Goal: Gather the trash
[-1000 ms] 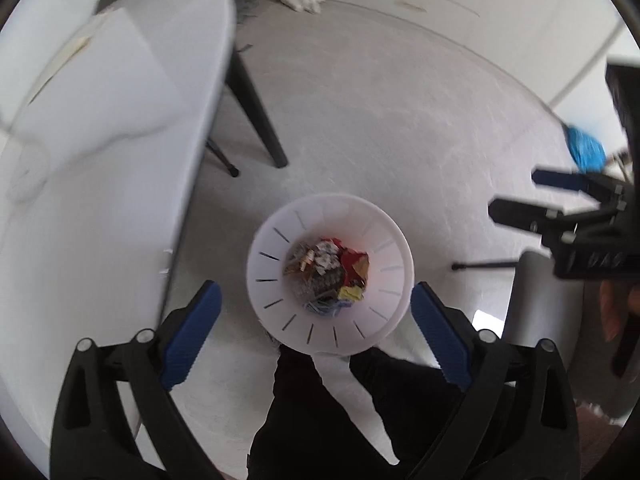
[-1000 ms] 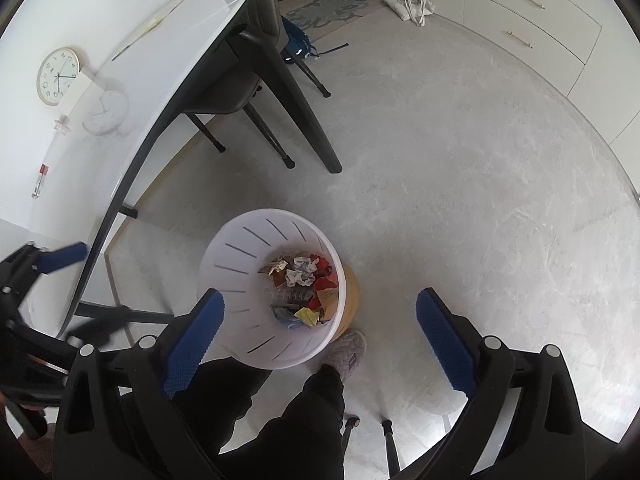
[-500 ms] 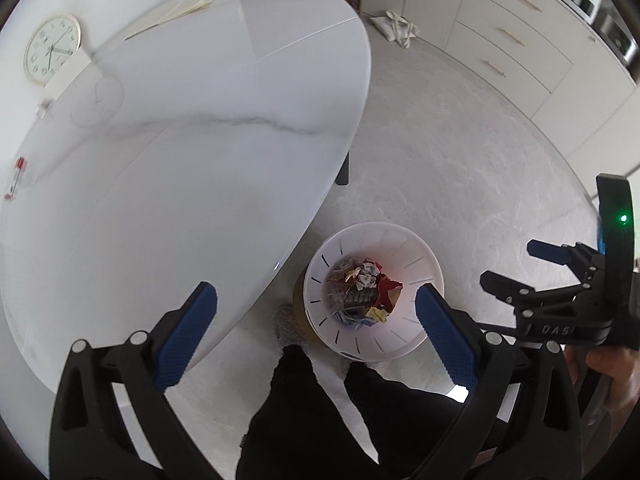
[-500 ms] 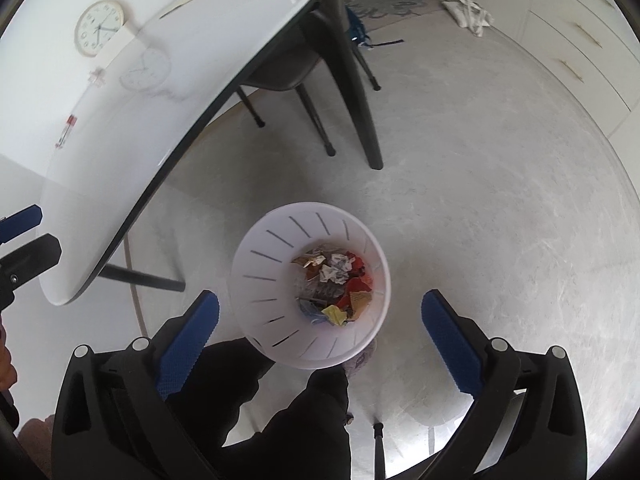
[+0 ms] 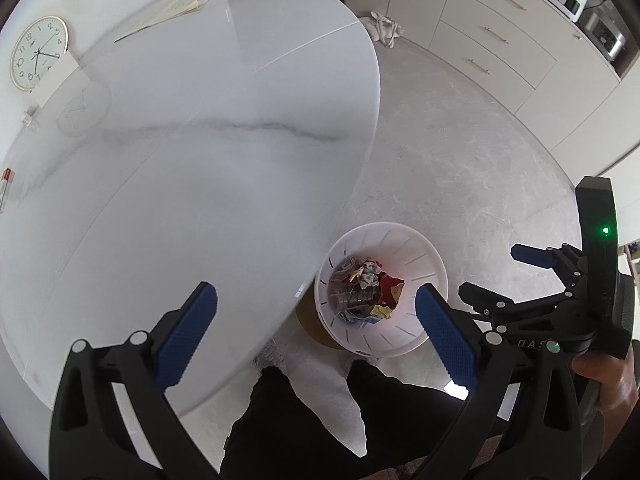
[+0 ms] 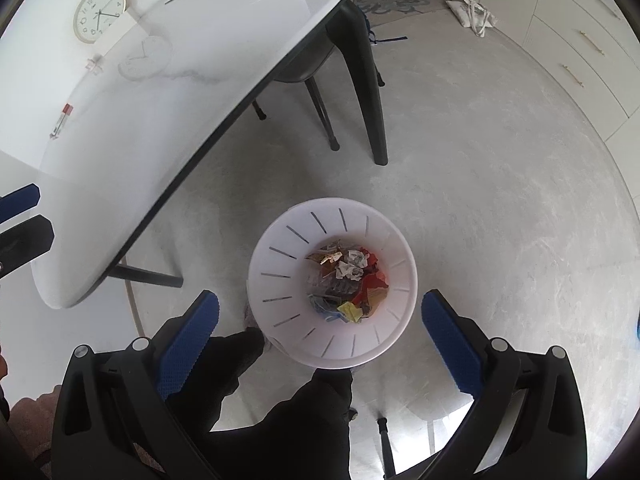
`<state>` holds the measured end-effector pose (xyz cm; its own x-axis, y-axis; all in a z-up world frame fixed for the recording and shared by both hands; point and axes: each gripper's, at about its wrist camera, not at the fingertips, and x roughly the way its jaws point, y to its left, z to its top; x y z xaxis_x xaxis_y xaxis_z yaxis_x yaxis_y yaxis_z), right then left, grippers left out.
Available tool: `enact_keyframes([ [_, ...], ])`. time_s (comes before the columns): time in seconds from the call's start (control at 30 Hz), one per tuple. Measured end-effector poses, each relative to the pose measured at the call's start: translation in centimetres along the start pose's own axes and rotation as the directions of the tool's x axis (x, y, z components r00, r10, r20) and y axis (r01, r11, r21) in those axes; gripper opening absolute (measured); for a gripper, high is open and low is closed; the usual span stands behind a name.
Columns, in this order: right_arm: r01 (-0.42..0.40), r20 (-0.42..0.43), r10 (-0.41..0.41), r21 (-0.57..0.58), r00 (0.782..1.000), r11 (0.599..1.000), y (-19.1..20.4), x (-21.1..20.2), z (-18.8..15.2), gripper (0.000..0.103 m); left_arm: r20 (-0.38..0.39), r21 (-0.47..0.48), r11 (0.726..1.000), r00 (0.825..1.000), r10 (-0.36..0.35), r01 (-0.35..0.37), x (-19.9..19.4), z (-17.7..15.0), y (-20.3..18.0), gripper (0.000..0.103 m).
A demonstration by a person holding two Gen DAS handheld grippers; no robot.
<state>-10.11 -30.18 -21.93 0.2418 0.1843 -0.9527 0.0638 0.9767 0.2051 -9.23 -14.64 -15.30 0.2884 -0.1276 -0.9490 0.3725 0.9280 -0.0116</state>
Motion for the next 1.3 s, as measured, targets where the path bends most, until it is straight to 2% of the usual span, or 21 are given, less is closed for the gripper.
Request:
enact_keyframes([
  [0.2,0.018,0.050,-0.024,0.106,0.998,0.994,4.8,-0.6,1.8,0.100,0.049,0.056,0.998,0.999,-0.014,0.011,-1.9,0.6,5.0,0.095],
  [0.3,0.007,0.105,-0.022,0.134,0.994,0.991,8.9,-1.3,3.2,0.100,0.094,0.055,0.998,0.995,-0.022,0.017,-3.5,0.8,9.0,0.095],
  [0.53,-0.003,0.219,-0.017,0.094,0.976,0.996,18.1,-3.1,5.9,0.100,0.212,0.034,0.998,0.976,0.042,-0.051,-7.3,0.5,17.7,0.095],
  [0.67,0.017,0.266,-0.031,0.054,0.963,0.998,22.1,-4.8,7.2,0.100,0.266,0.003,0.998,0.963,0.053,-0.056,-9.6,1.0,20.9,0.095],
  [0.83,0.074,0.297,-0.083,0.040,0.951,0.996,24.4,-7.3,8.5,0.100,0.314,-0.031,0.998,0.948,0.058,-0.051,-11.8,2.0,21.8,0.095],
  [1.1,0.018,0.323,-0.040,0.071,0.946,0.997,23.9,-12.2,11.3,0.100,0.338,-0.132,0.990,0.937,0.086,-0.043,-15.3,5.2,21.7,0.095],
  [1.2,-0.007,0.355,-0.012,0.055,0.935,0.998,23.8,-15.1,12.9,0.101,0.356,-0.165,0.986,0.932,0.072,-0.013,-17.5,6.5,21.6,0.095],
  [1.3,0.005,0.420,-0.014,0.023,0.907,1.000,23.8,-18.5,14.1,0.101,0.386,-0.203,0.979,0.917,0.103,-0.025,-19.8,7.9,21.2,0.095],
])
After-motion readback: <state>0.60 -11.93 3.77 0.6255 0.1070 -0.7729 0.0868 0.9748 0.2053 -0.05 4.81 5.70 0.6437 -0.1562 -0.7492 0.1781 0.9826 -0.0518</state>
